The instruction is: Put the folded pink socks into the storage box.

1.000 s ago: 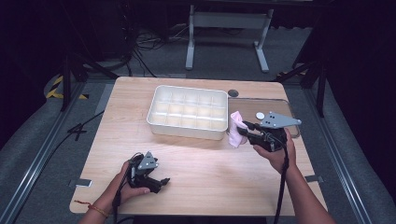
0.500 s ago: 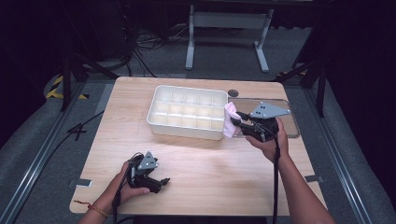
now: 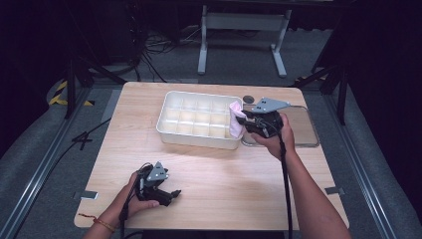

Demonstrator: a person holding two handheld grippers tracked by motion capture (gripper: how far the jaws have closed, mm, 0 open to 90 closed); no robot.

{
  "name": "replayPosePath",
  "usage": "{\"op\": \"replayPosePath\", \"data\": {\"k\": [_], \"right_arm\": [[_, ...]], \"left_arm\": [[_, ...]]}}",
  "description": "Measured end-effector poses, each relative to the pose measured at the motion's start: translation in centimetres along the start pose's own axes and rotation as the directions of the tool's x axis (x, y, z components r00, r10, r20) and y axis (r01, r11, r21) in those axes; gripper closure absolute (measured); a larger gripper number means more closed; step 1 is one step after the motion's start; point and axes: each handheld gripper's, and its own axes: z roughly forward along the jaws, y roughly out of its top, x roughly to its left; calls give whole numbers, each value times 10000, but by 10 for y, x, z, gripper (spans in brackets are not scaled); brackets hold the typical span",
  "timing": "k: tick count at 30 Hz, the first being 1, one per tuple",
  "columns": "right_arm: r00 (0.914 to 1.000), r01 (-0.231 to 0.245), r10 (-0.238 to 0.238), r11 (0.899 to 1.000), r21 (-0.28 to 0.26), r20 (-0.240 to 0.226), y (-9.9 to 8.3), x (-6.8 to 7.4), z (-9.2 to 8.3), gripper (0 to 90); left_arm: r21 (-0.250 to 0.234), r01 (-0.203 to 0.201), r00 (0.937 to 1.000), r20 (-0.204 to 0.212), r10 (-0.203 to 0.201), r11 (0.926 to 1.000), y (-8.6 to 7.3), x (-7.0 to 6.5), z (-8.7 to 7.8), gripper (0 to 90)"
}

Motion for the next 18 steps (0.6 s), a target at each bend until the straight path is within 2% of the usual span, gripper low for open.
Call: {"op": "replayPosePath", "data": {"k": [6, 18], "right_arm": [[9998, 41, -48, 9994, 355, 177, 0, -2, 17, 701], [9995, 104, -125, 9971, 750, 286, -6, -6, 33, 700]], "left_arm": [[-5, 6, 10000, 19, -6, 10000, 0, 0, 0, 122], [-5, -3, 10000, 5, 3, 10000, 0, 0, 0, 121]]}}
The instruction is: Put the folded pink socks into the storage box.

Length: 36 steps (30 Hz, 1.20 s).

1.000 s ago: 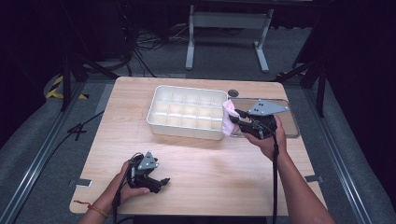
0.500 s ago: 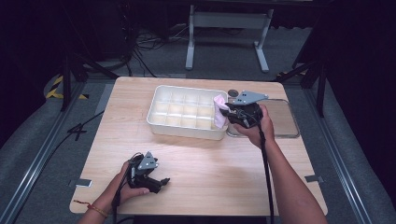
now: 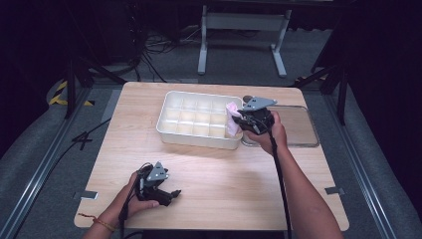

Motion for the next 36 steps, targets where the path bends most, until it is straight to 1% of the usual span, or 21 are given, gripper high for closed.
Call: {"op": "replayPosePath", "data": {"k": [3, 7, 9, 11, 13, 17, 20, 22, 23, 26, 28, 29, 31, 34, 36], "right_arm": [[10000, -30, 30, 9999, 142, -2, -1, 1, 5, 700], [9999, 144, -145, 9992, 373, 24, -4, 3, 12, 700], [9995, 228, -239, 9982, 549, 186, -5, 4, 16, 700], [9996, 172, -185, 9977, 660, 193, -7, 3, 19, 700], [9993, 230, -253, 9967, 783, 288, -8, 3, 21, 700], [9995, 159, -182, 9962, 856, 258, -10, 2, 24, 700], [9997, 115, -132, 9960, 888, 190, -11, 2, 25, 700], [9997, 192, -208, 9945, 1033, 152, -12, 2, 27, 699], [9998, 143, -158, 9938, 1100, 126, -13, 2, 28, 698], [9998, 194, -190, 9930, 1163, -52, -15, 3, 30, 696], [9997, 224, -206, 9909, 1331, -143, -17, 2, 33, 695], [9998, 156, -132, 9896, 1433, -175, -18, 1, 34, 694], [9992, 146, -89, 9882, 1526, -382, -19, 0, 35, 693], [9982, 102, 6, 9836, 1800, -600, -21, -1, 38, 691], [9976, 213, -81, 9808, 1938, -686, -22, 0, 41, 690]], "left_arm": [[2, 0, 10000, 0, 0, 10000, 0, 0, 0, 121], [5, 4, 10000, 6, -4, 10000, 0, 0, 0, 121], [3, 4, 10000, 3, -4, 10000, 0, 0, 0, 121], [3, 5, 10000, 2, -5, 10000, 0, 0, 0, 121], [16, 6, 10000, 11, -6, 10000, 0, 0, 0, 121], [15, 6, 10000, 10, -6, 10000, 0, 0, 0, 121], [15, 8, 10000, 12, -8, 10000, 0, 0, 0, 121], [18, 9, 10000, 14, -9, 10000, 0, 0, 0, 121], [2, 12, 10000, 13, -12, 10000, 0, 0, 0, 121], [1, 14, 10000, 24, -14, 10000, 0, 0, 0, 121], [-22, 44, 10000, 19, -44, 10000, 0, 0, 0, 121], [-27, 41, 10000, 16, -41, 10000, 0, 0, 0, 121], [-26, 54, 10000, 32, -54, 10000, 0, 0, 0, 121], [-24, 50, 10000, 29, -50, 10000, 0, 0, 0, 121], [-21, 46, 10000, 14, -46, 10000, 0, 0, 0, 121]]}}
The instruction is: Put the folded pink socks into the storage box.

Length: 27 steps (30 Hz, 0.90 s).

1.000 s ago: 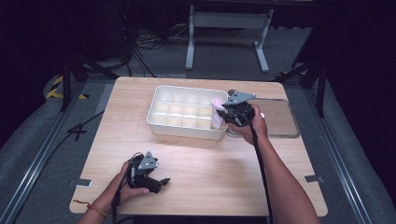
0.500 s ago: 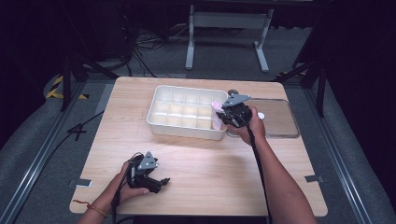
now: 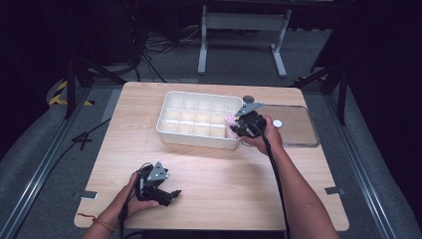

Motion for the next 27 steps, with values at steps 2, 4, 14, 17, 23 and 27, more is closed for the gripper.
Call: {"op": "replayPosePath", "data": {"k": [2, 4, 14, 17, 23, 27], "right_arm": [[9999, 59, -57, 9998, 214, -86, 1, 1, 2, 690], [9994, 286, -275, 9981, 547, -214, 2, 3, 6, 690], [9969, 254, -161, 9923, 1209, -769, 3, -1, 14, 699], [9961, 312, -196, 9902, 1360, -855, 5, -2, 15, 700], [9932, 472, -250, 9794, 1962, -1141, 10, -3, 18, 710], [9911, 909, -648, 9674, 2365, -1159, 13, 0, 21, 713]], "left_arm": [[0, -2, 10000, 0, 2, 10000, 0, 0, 0, 121], [-1, -5, 10000, 4, 5, 10000, 0, 0, 0, 121], [2, -7, 10000, -6, 7, 10000, 0, 0, 0, 121], [3, -11, 10000, -8, 11, 10000, 0, 0, 0, 121], [25, -42, 10000, -11, 42, 10000, 0, 0, 0, 121], [33, -29, 10000, 8, 29, 10000, 0, 0, 0, 121]]}}
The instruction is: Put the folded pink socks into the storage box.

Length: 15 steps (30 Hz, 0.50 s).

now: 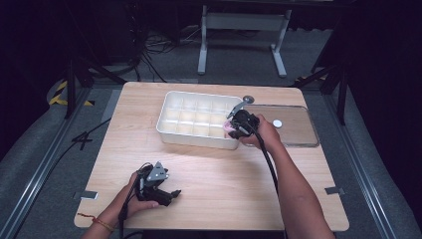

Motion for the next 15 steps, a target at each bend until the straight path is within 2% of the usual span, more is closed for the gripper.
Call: {"op": "replayPosePath", "data": {"k": [6, 11, 15], "right_arm": [[9996, 146, -127, 9964, 836, -233, 7, -1, 5, 714], [9987, -83, 132, 9953, 969, -498, 9, -5, 6, 714], [9981, -55, 129, 9927, 1203, -609, 10, -2, 12, 715]], "left_arm": [[-12, 6, 10000, -31, -6, 10000, 0, 0, 0, 120], [-11, 12, 10000, -5, -12, 10000, 0, 0, 0, 120], [31, -80, 10000, -4, 80, 10000, 1, 0, 0, 120]]}}
